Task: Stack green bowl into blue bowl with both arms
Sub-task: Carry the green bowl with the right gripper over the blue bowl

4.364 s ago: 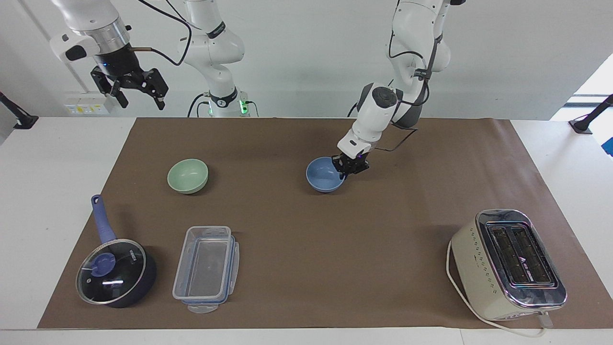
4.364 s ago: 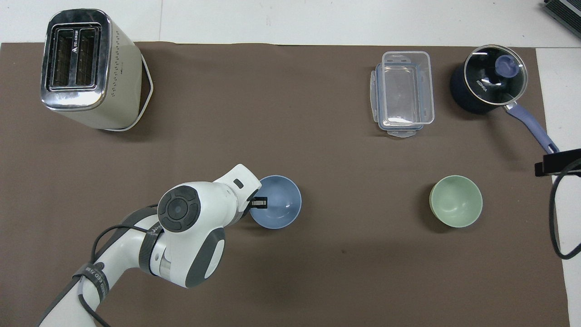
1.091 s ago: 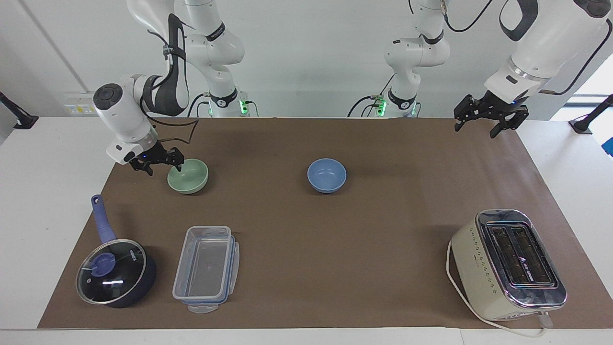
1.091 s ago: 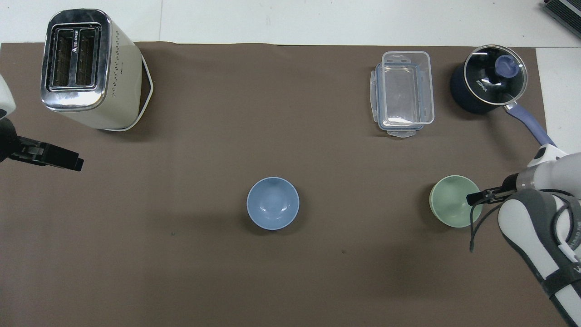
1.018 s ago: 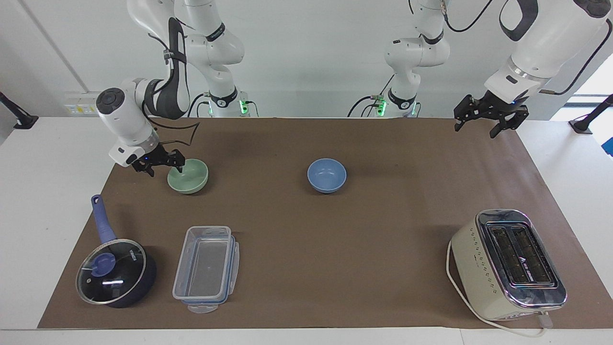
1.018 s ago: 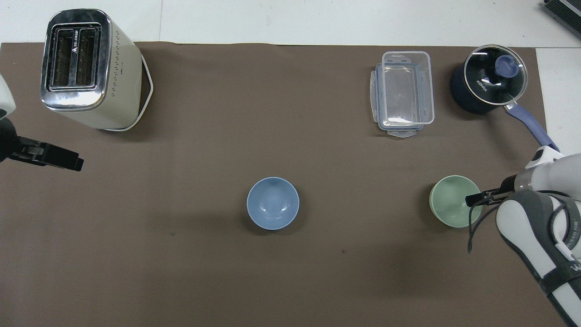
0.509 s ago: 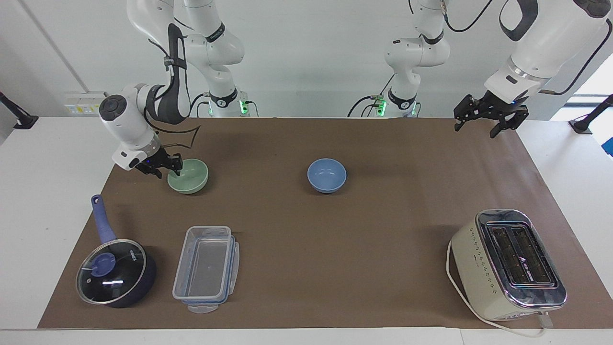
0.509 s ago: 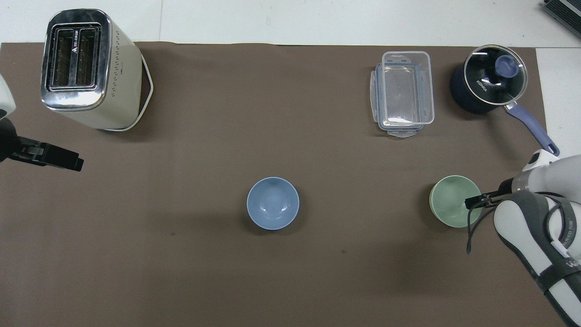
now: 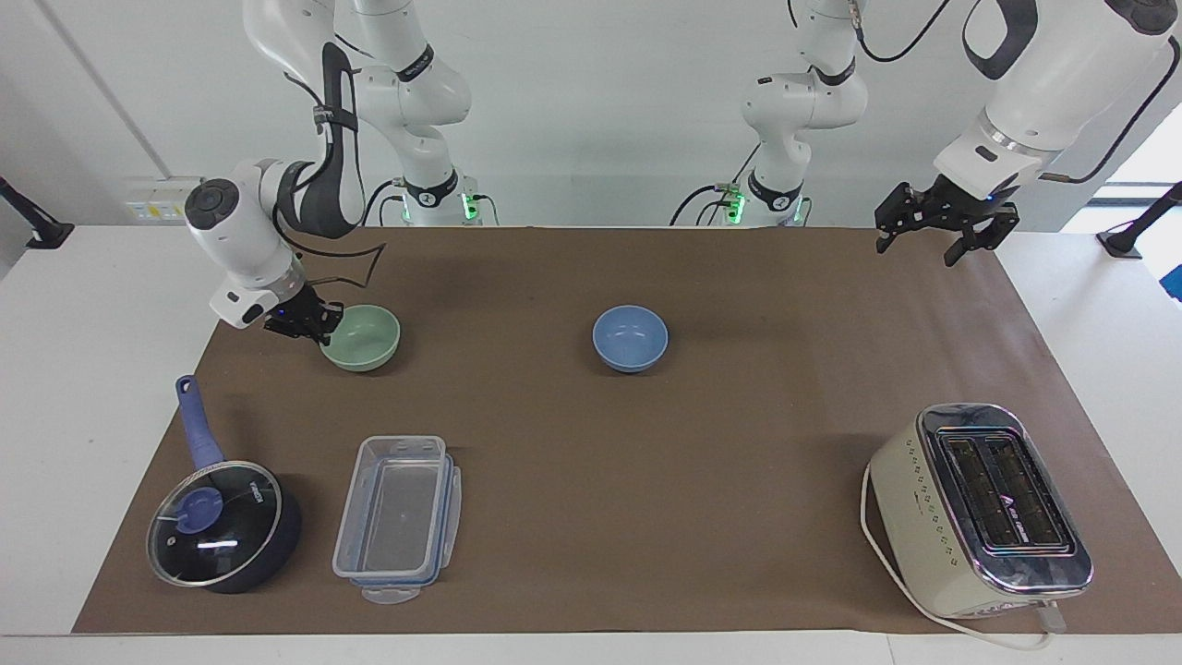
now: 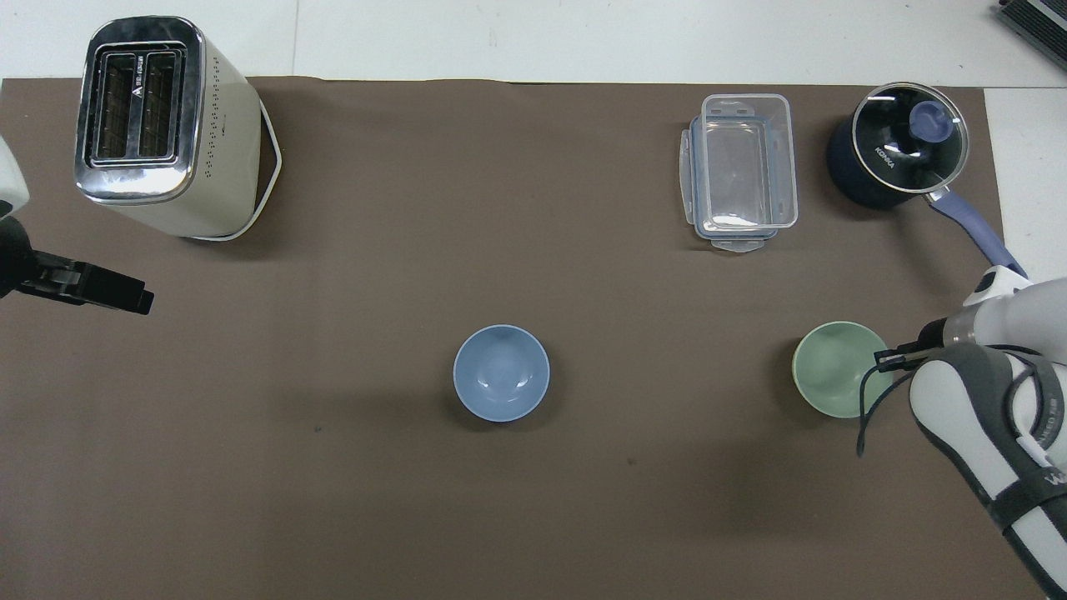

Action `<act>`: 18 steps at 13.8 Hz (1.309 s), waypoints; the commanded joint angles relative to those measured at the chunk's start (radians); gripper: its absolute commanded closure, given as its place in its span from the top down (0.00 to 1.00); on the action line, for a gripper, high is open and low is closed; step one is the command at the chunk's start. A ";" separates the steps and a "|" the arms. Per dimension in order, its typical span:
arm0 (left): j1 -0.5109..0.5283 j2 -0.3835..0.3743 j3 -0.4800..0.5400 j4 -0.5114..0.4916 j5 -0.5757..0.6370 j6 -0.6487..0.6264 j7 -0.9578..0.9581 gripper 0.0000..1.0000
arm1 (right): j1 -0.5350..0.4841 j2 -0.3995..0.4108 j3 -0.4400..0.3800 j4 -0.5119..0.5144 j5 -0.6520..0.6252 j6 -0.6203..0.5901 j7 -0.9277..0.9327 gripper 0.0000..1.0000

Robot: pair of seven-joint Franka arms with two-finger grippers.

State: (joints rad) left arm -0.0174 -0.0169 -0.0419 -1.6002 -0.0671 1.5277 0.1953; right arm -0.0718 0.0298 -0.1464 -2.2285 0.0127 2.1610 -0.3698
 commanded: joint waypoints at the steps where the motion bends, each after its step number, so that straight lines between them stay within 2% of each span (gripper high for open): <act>1: 0.007 -0.002 -0.009 0.019 0.018 -0.023 0.003 1.00 | -0.014 -0.014 0.005 0.140 0.070 -0.180 -0.073 0.00; 4: 0.007 -0.005 -0.010 0.014 0.018 -0.026 0.004 1.00 | 0.004 -0.017 0.017 0.262 0.128 -0.326 -0.055 0.00; 8: 0.007 -0.005 -0.010 0.012 0.018 -0.024 0.004 1.00 | 0.030 -0.025 0.105 0.323 0.141 -0.400 0.107 0.00; 13: 0.002 -0.005 -0.012 0.012 0.016 -0.023 0.004 1.00 | 0.032 -0.022 0.329 0.310 0.139 -0.374 0.395 0.00; 16: 0.002 -0.005 -0.012 0.012 0.016 -0.023 0.006 1.00 | 0.056 -0.007 0.456 0.297 0.141 -0.304 0.584 0.00; 18: 0.001 -0.005 -0.012 0.012 0.016 -0.021 0.006 1.00 | 0.156 0.002 0.456 0.277 0.141 -0.224 0.722 0.00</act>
State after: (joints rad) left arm -0.0176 -0.0169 -0.0501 -1.6000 -0.0671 1.5271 0.1953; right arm 0.0324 0.0261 0.3013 -1.9281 0.1382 1.8750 0.2537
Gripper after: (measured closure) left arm 0.000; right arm 0.952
